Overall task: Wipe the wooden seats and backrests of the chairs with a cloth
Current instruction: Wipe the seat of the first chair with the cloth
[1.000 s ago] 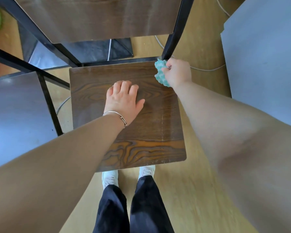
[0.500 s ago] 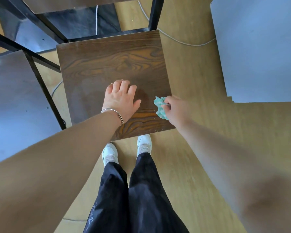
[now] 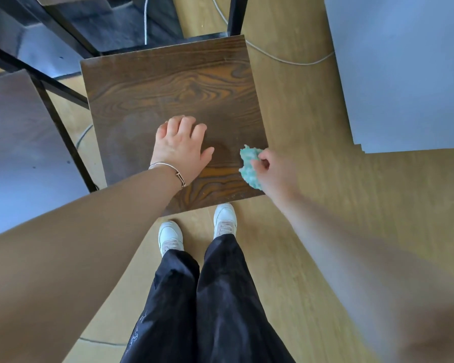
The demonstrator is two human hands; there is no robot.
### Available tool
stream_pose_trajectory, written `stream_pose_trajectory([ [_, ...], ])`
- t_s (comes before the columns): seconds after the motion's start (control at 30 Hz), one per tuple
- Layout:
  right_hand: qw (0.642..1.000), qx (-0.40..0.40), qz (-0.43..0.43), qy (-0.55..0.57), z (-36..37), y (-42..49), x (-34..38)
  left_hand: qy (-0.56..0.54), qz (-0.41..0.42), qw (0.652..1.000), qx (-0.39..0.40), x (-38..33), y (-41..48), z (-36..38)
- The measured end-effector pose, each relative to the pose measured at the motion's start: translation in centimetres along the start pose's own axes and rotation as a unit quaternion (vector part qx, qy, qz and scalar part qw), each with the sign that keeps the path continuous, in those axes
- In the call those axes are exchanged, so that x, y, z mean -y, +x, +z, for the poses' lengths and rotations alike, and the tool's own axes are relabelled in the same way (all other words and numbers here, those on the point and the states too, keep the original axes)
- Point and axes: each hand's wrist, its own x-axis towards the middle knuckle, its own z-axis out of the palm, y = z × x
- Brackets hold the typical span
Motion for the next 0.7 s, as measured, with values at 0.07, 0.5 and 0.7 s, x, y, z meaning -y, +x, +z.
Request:
stream_pose_trajectory([
  [0.07,0.995,-0.083,0.007,0.057,-0.9,4.1,2.2,0.001,-0.014,1.000,0.001,0.8,0.6,-0.3],
  [0.5,0.995,-0.088,0.006,-0.049,-1.0,22.4,13.5,-0.034,-0.095,0.994,-0.026,4.2,4.6,-1.5],
  [0.7,0.986,-0.067,-0.084,-0.128,-0.2,18.5,12.1,-0.042,-0.099,0.994,-0.004,3.7,4.2,-1.7],
])
